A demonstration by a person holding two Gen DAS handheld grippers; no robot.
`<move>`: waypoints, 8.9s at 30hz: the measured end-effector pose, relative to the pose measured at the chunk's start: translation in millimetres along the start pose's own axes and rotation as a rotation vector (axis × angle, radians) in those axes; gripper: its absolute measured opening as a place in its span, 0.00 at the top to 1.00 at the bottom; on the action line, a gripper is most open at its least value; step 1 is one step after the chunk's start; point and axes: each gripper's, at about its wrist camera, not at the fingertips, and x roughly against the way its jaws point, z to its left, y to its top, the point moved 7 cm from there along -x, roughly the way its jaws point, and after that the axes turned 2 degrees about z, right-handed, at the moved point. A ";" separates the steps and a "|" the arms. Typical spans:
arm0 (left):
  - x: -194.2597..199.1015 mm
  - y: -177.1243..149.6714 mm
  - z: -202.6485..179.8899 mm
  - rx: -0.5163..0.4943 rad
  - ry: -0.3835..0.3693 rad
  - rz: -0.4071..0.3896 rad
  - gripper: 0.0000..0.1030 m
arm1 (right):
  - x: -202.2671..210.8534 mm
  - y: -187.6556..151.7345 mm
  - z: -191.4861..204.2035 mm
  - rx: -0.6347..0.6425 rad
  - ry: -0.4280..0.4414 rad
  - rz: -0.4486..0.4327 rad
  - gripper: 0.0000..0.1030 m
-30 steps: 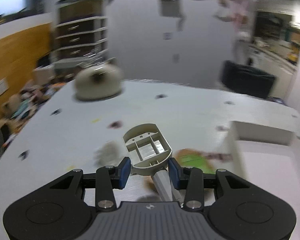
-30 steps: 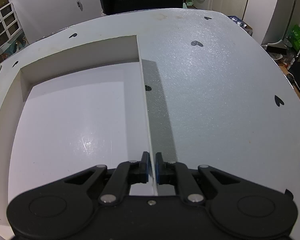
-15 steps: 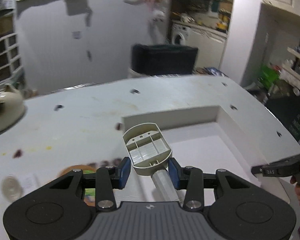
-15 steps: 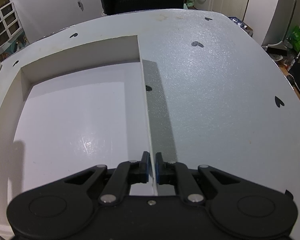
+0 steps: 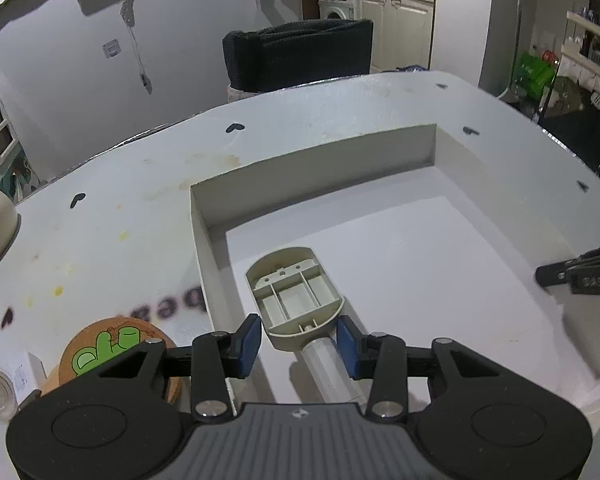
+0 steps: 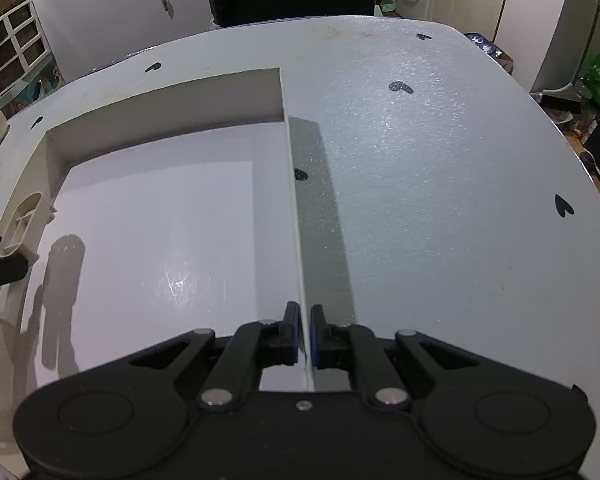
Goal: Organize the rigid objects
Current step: 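Carry the beige holder into the white tray and open the left tool, then move the left tool back to the white suction-cup piece, then grasp the white suction-cup piece with the left tool, then carry the suction-cup piece into the tray and release it beside the holder, then withdraw the left tool from the tray toward the flat wooden stick, then grasp the flat wooden stick with the left tool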
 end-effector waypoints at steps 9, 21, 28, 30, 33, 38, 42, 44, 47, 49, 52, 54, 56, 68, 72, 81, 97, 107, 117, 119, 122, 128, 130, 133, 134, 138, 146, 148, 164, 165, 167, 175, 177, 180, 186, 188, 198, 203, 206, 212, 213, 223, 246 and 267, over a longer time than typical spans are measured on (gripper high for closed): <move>6.6 -4.6 -2.5 0.023 -0.029 0.010 0.26 | -1.5 0.0 1.9 0.008 -0.004 0.004 0.94; 47.4 -12.2 -8.5 0.034 -0.083 -0.072 0.00 | -1.9 -0.5 3.3 0.015 -0.008 0.003 0.94; 75.0 -18.8 17.8 0.113 -0.030 -0.127 0.00 | -1.8 -0.4 4.3 0.022 -0.012 0.005 0.93; 80.8 -24.1 30.3 0.153 0.000 -0.134 0.00 | -1.9 -0.4 4.5 0.023 -0.014 0.006 0.93; 85.8 -31.7 50.8 0.216 0.046 -0.136 0.00 | -2.0 -0.4 5.0 0.022 -0.015 0.006 0.93; 88.9 -43.6 92.6 0.335 0.132 -0.134 0.00 | -1.5 -0.5 5.5 0.022 -0.016 0.005 0.93; 87.7 -51.7 124.5 0.386 0.199 -0.125 0.00 | -1.4 -0.6 7.0 0.028 -0.025 0.005 0.92; 86.2 -54.9 139.5 0.402 0.215 -0.131 0.00 | -1.3 -0.6 7.2 0.028 -0.026 0.007 0.92; 81.4 -60.8 163.4 0.428 0.241 -0.122 0.00 | -1.2 -0.3 7.1 0.025 -0.026 0.008 0.92; 78.2 -64.9 179.2 0.444 0.265 -0.114 0.00 | -1.3 0.0 7.2 0.024 -0.027 0.009 0.92; 74.1 -71.8 203.7 0.451 0.308 -0.108 0.00 | -1.2 0.0 7.0 0.019 -0.027 0.008 0.92; 71.5 -75.9 219.1 0.453 0.331 -0.102 0.00 | -1.2 -0.3 6.8 0.017 -0.028 0.008 0.92; 70.2 -79.1 234.0 0.457 0.345 -0.113 0.00 | -1.5 -0.2 6.7 0.012 -0.028 0.008 0.92; 54.1 -84.6 275.1 0.473 0.329 -0.063 0.35 | -0.9 -0.7 5.9 -0.007 -0.032 0.005 0.91; 48.9 -86.4 277.4 0.476 0.329 -0.058 0.52 | -1.1 -0.8 5.7 -0.011 -0.033 0.004 0.91; 42.0 -85.9 276.5 0.465 0.302 -0.046 0.90 | -1.2 -0.6 5.7 -0.012 -0.034 0.005 0.91; 88.3 -67.0 246.4 0.541 0.224 -0.134 0.90 | -1.0 -1.2 5.9 -0.001 -0.029 -0.001 0.91; 103.1 -27.4 172.8 0.507 -0.028 -0.197 0.90 | 0.6 -2.2 5.2 0.000 -0.024 -0.007 0.91; 79.1 4.9 60.3 0.217 -0.213 -0.133 0.90 | 1.6 -2.0 4.3 0.006 -0.015 -0.009 0.92; 72.8 9.3 40.3 0.141 -0.226 -0.125 0.90 | 1.7 -1.9 3.9 0.006 -0.011 -0.010 0.92; 61.1 18.8 13.5 0.005 -0.205 -0.127 0.90 | 1.9 -1.9 3.3 0.005 -0.008 -0.013 0.92; 29.7 47.2 -15.4 -0.255 -0.062 -0.170 0.90 | 1.5 -2.0 2.2 0.004 0.000 -0.015 0.92; 16.4 57.5 -21.0 -0.328 -0.003 -0.181 0.90 | 1.5 -1.9 2.5 0.006 -0.001 -0.016 0.92; -5.1 66.7 -30.8 -0.458 0.088 -0.189 0.90 | 1.6 -2.5 2.2 0.006 -0.001 -0.018 0.92; -11.1 67.1 -34.6 -0.500 0.116 -0.187 0.90 | 1.5 -2.4 2.1 0.004 0.000 -0.018 0.92; -36.6 57.3 -54.3 -0.659 0.182 -0.157 0.90 | 1.5 -2.1 1.6 0.003 0.001 -0.018 0.92; -35.0 40.1 -80.2 -0.630 -0.009 -0.105 0.81 | 1.7 -2.6 2.1 0.002 0.000 -0.019 0.92; -32.2 34.3 -81.8 -0.590 -0.055 -0.084 0.79 | 1.6 -2.5 2.2 0.003 0.001 -0.018 0.92; 11.6 11.5 -79.4 -0.347 -0.216 -0.045 0.43 | 0.7 -2.0 3.3 0.015 0.001 -0.013 0.93; 15.3 10.0 -78.5 -0.337 -0.215 -0.048 0.39 | 0.8 -2.2 3.3 0.016 0.000 -0.014 0.93; 20.8 8.7 -76.2 -0.323 -0.216 -0.053 0.34 | 0.7 -2.4 3.9 0.022 -0.001 -0.015 0.93; 42.6 -2.2 -69.6 -0.274 -0.207 -0.072 0.08 | 1.4 -4.1 4.4 0.022 -0.009 -0.024 0.93; 47.1 -5.4 -66.7 -0.256 -0.206 -0.076 0.05 | 1.4 -4.0 4.6 0.025 -0.012 -0.024 0.93; 53.6 -10.6 -60.8 -0.222 -0.197 -0.083 0.00 | 1.7 -4.1 5.4 0.032 -0.017 -0.027 0.93; 64.1 -19.8 -47.3 -0.133 -0.197 -0.094 0.00 | 2.6 -5.3 8.1 0.055 -0.030 -0.038 0.92; 68.2 -23.0 -43.0 -0.109 -0.195 -0.098 0.00 | 2.4 -4.4 7.6 0.056 -0.024 -0.030 0.93; 90.3 -41.8 -0.5 0.054 -0.151 -0.133 0.00 | 0.0 -2.4 6.8 0.054 -0.017 -0.018 0.94; 94.8 -57.1 32.1 0.145 -0.083 -0.133 0.00 | 0.0 -3.0 7.5 0.051 -0.020 -0.019 0.94; 93.7 -67.1 53.6 0.205 -0.041 -0.120 0.00 | 0.1 -3.2 7.7 0.049 -0.023 -0.018 0.93; 91.5 -86.1 90.4 0.324 0.047 -0.094 0.00 | 0.7 -3.6 8.2 0.042 -0.027 -0.018 0.93; 90.7 -88.0 94.6 0.339 0.062 -0.089 0.00 | 0.8 -3.5 8.2 0.040 -0.028 -0.018 0.92; 74.7 -110.2 122.7 0.422 0.153 -0.021 0.00 | 1.1 -3.5 8.0 0.039 -0.027 -0.017 0.92; 51.2 -106.2 129.9 0.408 0.220 0.025 0.01 | 1.0 -3.3 6.6 0.029 -0.020 -0.018 0.92; 74.6 -89.9 116.8 0.365 0.156 -0.046 0.11 | 0.8 -2.3 6.2 0.029 -0.013 -0.012 0.93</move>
